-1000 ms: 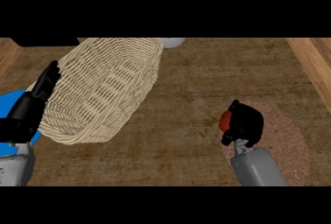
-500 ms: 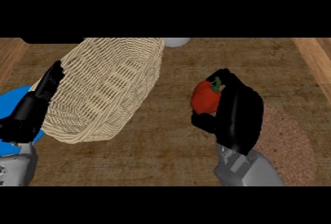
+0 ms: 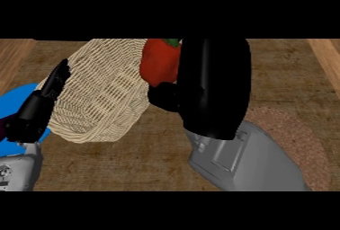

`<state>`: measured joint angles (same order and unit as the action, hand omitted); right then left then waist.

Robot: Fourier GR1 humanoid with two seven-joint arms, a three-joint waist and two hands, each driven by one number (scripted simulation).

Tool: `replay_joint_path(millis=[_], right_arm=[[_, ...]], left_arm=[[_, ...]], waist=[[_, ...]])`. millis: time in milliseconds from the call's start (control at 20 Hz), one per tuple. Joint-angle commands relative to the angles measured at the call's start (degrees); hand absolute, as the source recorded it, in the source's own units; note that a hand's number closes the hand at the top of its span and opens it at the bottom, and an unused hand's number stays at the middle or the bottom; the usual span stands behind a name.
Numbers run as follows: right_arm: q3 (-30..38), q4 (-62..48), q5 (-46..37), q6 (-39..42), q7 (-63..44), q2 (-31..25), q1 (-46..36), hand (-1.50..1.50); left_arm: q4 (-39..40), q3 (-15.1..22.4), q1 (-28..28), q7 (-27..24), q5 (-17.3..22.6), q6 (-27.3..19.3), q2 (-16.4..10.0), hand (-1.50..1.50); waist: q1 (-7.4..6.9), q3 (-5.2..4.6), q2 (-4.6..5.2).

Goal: Pick the bell pepper from the placemat and place it in the basket

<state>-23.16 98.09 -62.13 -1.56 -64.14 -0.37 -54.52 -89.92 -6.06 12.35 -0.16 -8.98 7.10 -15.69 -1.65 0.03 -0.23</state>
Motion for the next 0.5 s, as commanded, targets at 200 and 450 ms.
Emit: replay_joint_path(millis=[200,450], right_arm=[[5.8,-19.3,13.0,-0.8,-9.3,0.4,-21.9,1.50],[5.5,-32.0,17.5,-7.6,-9.2,0.3,-27.8,1.50]], left_arm=[[-0.7,0.8,-0.5,0.6,0.1,0.6,0.8,0.00],[0.6,1.5,2.3,0.6,-0.5,-0.1,1.9,0.00]], waist=[[-1.69,-0.20,0.39],[-2.56,-0.27,0.82]])
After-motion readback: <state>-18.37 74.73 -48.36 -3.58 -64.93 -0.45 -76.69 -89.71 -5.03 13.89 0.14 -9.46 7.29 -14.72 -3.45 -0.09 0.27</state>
